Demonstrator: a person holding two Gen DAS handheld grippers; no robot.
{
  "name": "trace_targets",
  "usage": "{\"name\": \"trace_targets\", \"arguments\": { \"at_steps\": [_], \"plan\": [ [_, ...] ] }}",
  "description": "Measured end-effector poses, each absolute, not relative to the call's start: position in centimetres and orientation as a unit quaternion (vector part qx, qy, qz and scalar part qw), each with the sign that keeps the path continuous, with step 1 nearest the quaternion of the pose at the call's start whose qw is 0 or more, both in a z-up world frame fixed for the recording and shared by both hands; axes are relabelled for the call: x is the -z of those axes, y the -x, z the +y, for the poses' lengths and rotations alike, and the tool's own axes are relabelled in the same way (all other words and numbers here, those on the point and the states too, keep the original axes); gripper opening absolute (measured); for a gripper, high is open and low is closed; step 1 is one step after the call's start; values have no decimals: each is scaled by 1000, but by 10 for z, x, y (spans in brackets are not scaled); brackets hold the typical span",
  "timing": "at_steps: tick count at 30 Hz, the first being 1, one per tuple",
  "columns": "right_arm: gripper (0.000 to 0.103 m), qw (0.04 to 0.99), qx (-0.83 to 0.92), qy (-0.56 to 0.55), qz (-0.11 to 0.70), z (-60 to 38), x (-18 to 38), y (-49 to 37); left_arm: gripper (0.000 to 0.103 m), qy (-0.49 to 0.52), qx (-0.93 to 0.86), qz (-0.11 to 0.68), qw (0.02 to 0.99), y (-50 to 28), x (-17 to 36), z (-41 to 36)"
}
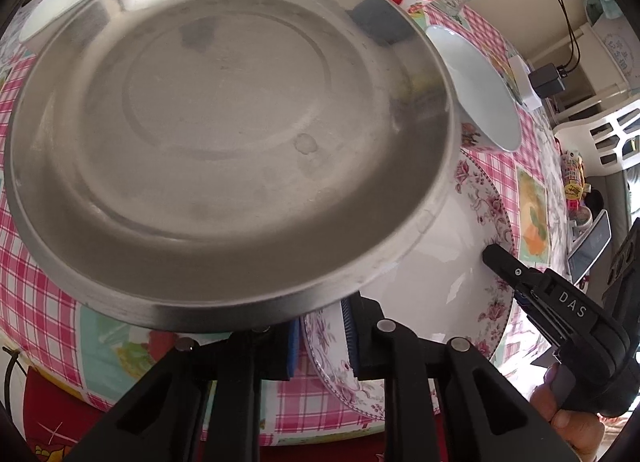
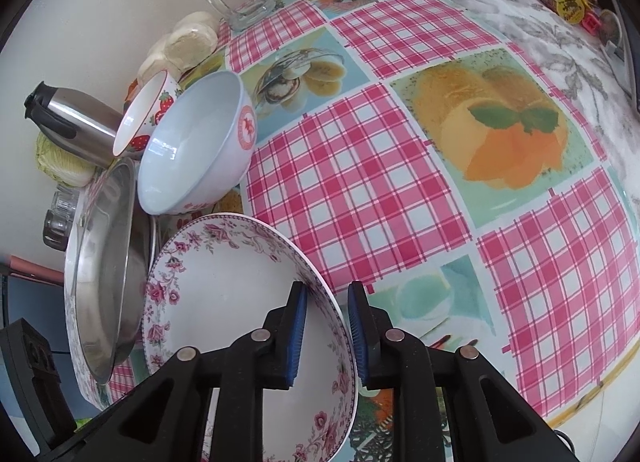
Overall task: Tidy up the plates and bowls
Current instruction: 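Lift the floral plate with the right gripper and carry it toward the basin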
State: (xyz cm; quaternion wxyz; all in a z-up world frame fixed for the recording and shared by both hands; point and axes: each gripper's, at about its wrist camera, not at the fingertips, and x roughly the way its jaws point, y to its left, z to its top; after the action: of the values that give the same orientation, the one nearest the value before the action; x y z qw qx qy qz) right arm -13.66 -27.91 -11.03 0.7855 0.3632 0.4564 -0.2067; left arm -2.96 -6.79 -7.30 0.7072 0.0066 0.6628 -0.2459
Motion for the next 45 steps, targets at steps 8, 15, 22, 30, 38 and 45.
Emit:
{"name": "trace_targets", "arguments": {
  "at_steps": [8,15,22,30,38,45],
  "plan": [
    [23,778,218,-386,446,-302,110,157,19,-20,272,659,701,45,73,-92],
    [21,774,223,-386,450,-307,109,162,19,-22,279,653,704,45,71,-96],
    [12,778,215,-412,424,-313,101,179,19,9,299,631,716,42,56,-95],
    [12,785,219,-428,391,-321,87,192,19,21,332,610,719,42,42,-107],
    [12,802,224,-431,348,-323,66,213,19,10,373,567,734,50,18,-109],
    [12,822,226,-421,309,-320,47,227,19,10,399,528,750,53,-2,-111]
  ]
}}
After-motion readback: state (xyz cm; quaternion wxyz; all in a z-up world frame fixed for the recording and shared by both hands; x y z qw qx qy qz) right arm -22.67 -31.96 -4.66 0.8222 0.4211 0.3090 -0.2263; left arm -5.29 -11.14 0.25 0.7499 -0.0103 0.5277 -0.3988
